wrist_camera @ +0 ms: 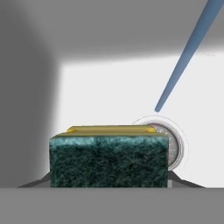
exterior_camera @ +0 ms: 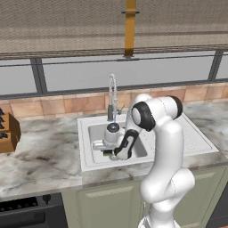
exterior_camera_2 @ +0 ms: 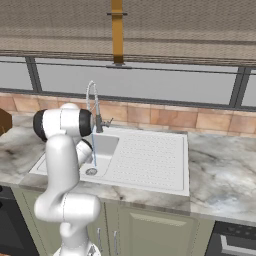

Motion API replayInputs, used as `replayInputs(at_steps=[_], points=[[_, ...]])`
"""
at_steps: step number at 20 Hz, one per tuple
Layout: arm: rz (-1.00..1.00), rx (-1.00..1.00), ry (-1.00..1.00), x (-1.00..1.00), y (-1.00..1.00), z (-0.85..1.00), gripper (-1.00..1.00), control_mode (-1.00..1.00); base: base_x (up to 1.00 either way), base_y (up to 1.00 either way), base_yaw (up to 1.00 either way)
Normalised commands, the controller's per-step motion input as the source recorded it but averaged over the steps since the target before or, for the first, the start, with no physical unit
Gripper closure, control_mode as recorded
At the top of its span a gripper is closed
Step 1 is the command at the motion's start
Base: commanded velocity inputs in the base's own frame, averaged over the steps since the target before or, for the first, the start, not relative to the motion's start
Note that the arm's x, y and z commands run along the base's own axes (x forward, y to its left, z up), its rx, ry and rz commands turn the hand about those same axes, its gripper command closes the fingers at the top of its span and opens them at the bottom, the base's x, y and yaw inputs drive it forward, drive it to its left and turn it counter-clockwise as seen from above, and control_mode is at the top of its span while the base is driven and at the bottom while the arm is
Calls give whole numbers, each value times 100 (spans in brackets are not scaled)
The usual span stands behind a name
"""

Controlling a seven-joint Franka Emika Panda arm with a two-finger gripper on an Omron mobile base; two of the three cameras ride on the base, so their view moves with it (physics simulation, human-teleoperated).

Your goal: Soak the sponge with water for a few seconds and then drop it inside the sink.

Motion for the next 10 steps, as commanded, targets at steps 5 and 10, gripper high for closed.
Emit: replayInputs(at_steps=[5, 10], points=[[0, 0, 0, 0, 0, -13, 100, -100, 0, 0, 0], [0, 0, 0, 0, 0, -4, 100, -100, 0, 0, 0]])
